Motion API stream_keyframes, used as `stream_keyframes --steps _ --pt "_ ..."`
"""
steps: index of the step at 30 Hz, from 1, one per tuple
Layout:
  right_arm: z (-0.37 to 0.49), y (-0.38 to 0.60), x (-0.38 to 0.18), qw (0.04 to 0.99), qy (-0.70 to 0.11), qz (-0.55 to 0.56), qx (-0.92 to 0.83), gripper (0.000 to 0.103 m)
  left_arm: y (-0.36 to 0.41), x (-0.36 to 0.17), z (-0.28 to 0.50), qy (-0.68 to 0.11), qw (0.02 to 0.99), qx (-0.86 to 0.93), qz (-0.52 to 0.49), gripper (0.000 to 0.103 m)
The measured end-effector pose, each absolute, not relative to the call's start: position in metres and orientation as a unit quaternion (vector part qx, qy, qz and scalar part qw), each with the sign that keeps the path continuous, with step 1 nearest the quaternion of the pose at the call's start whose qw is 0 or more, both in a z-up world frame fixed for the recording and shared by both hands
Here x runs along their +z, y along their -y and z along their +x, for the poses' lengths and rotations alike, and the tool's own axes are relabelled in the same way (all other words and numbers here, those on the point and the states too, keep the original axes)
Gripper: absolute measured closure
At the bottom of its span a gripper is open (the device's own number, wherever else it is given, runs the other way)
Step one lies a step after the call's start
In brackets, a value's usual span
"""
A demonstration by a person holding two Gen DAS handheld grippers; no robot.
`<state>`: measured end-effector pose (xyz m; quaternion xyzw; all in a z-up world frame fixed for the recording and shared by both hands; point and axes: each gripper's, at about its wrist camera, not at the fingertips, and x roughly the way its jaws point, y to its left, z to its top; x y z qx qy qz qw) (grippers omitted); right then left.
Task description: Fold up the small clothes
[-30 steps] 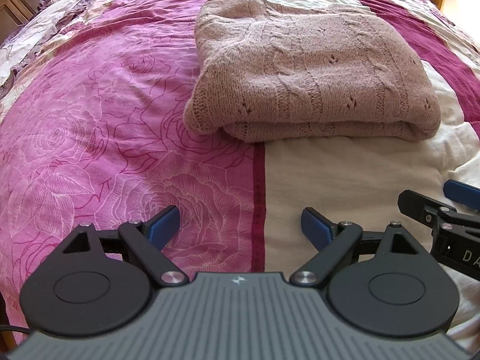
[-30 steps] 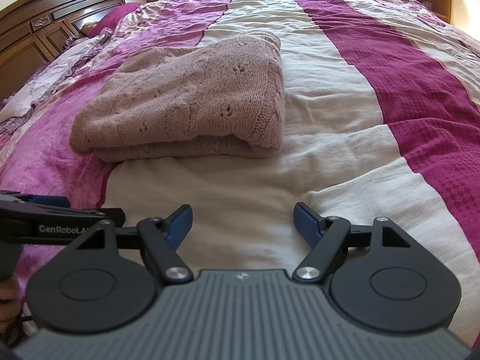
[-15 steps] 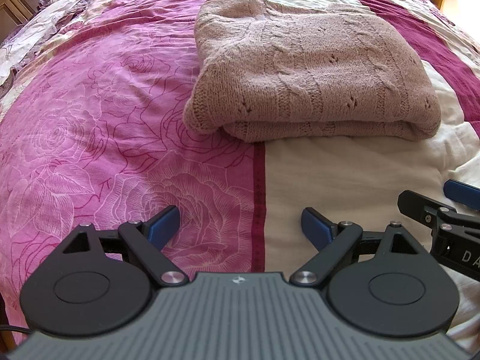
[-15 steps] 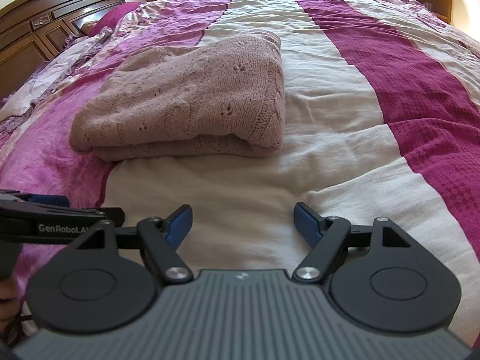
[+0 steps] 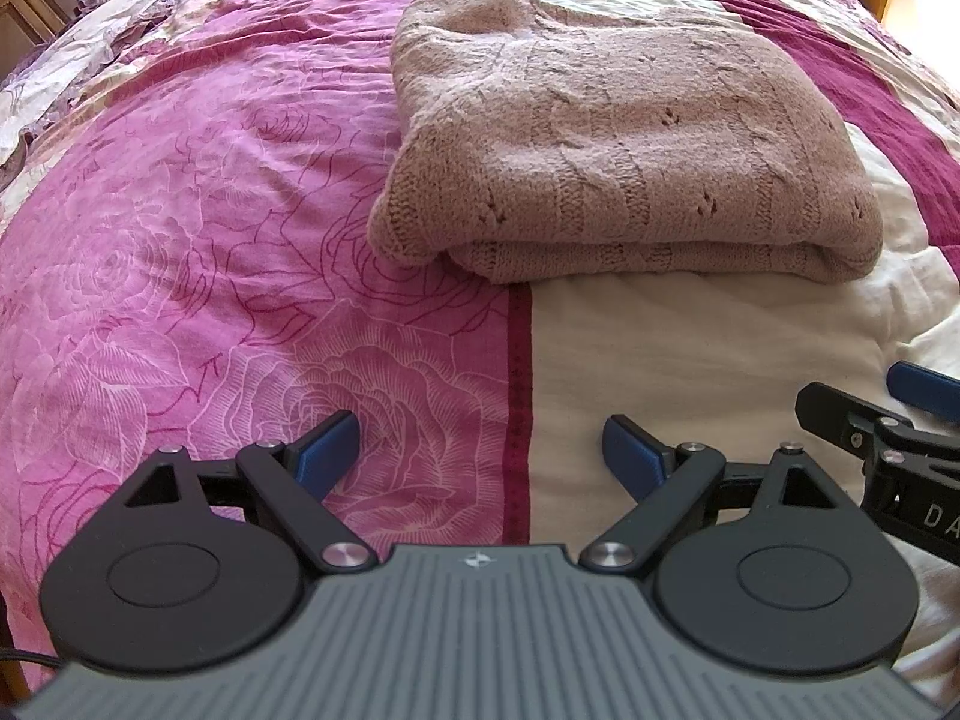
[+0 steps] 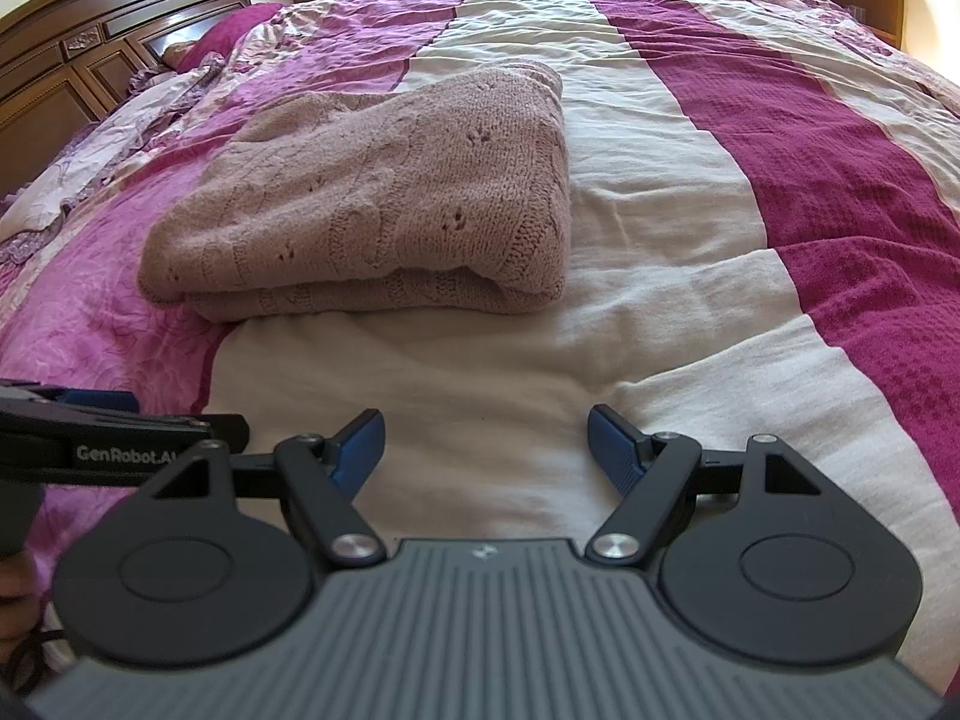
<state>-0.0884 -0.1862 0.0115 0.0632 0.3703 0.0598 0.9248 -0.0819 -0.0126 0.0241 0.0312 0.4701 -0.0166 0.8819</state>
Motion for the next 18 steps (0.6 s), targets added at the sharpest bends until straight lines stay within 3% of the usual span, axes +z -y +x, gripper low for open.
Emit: stream_keyframes --steps 18 --pt "-0.0887 0.1862 0.0108 0.925 -0.371 0.062 0.059 0.027 0.0121 0.0237 -0.0822 -0.47 0.882 -0.017 0.031 0.011"
